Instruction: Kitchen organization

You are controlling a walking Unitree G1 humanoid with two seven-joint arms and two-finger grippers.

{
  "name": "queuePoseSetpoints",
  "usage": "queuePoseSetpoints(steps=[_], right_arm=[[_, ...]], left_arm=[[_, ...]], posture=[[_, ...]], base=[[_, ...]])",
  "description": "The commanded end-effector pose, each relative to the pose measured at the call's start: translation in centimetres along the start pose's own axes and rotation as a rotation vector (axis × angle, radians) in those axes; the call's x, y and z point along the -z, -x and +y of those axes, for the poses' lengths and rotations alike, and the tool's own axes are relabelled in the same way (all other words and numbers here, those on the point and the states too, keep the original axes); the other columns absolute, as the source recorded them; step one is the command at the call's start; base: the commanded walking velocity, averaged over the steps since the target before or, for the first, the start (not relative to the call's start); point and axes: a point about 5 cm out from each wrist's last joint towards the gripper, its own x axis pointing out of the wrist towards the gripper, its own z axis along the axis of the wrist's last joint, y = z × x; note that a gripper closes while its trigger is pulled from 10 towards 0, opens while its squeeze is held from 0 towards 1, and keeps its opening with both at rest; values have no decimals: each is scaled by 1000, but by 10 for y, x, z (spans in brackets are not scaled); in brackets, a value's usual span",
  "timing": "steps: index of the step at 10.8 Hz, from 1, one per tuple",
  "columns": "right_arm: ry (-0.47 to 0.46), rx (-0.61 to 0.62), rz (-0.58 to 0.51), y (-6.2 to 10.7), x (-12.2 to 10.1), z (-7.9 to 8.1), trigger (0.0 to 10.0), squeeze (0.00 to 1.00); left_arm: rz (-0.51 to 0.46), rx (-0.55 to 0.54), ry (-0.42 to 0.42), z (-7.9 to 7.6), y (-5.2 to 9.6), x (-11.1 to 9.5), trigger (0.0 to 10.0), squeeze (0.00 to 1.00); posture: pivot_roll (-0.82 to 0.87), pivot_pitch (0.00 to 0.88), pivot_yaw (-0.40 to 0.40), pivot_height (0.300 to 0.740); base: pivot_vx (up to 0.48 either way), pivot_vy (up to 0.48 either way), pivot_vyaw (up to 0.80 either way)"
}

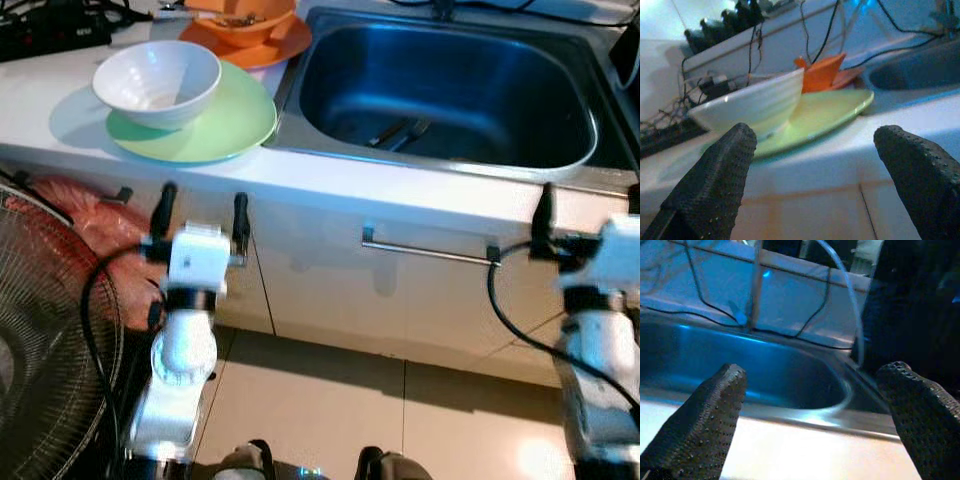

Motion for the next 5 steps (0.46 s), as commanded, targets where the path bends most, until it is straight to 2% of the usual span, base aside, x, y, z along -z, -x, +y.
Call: queuePoseSetpoints(steps=[1,3,4,5], right_arm=[[-23,-21,-10,-4,-5,6,10000,0],[-90,-90,11,-16,-8,28,10000,0],[-122,-139,10,-24,-10,43,10000,0],[-176,-154,5,-32,-13,55,10000,0]], left_arm=[[-39,9,-1,2,-6,-12,10000,0],[-54,23,-60,10,-27,-25,10000,0],[-56,13,-51,14,-38,-27,10000,0],[-43,13,-20,11,-47,-27,10000,0]], posture=[[56,197,-11,740],[69,183,-11,740],[74,177,-10,740],[72,172,-10,740]], base=[[0,0,0],[0,0,0],[0,0,0],[0,0,0]])
